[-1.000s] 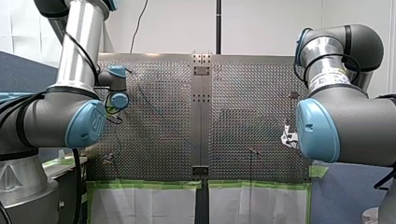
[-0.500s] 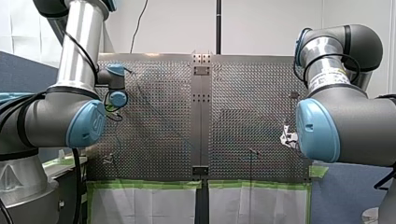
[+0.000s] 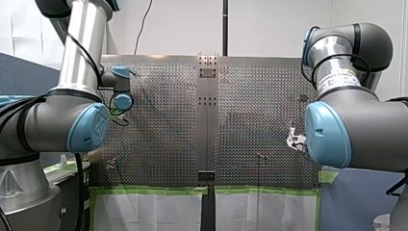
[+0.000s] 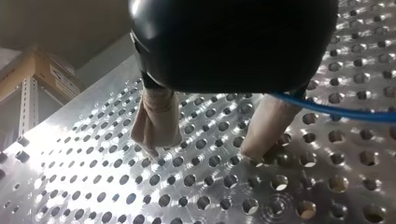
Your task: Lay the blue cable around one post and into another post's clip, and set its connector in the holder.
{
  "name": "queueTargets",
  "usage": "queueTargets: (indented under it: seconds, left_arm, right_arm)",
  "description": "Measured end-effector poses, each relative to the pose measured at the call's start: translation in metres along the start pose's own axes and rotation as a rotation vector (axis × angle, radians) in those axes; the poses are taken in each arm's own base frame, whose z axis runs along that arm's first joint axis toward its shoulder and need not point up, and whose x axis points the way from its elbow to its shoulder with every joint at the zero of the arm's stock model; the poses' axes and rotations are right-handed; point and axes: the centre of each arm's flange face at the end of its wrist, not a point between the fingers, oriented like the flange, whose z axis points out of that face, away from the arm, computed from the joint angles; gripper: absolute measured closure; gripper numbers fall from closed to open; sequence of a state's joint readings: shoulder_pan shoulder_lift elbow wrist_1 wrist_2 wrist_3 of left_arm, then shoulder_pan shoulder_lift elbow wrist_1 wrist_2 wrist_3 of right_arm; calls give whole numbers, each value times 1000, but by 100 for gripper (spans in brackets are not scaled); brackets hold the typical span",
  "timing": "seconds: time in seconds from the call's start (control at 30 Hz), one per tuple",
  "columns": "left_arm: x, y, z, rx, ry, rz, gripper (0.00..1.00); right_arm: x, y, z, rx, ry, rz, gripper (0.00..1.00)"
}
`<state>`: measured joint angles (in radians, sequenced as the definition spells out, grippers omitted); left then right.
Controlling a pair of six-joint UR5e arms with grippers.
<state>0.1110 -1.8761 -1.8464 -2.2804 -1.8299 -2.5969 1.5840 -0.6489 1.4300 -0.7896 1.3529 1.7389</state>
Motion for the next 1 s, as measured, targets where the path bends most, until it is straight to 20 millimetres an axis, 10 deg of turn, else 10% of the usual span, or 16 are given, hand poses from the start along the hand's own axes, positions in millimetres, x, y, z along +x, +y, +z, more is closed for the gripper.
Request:
queueTargets:
  seconds: [1.0]
  left_arm:
    - [0,2,-2,-18,-3,15,0]
  right_arm:
    - [65,-92,-84,-112,-1,-91,100]
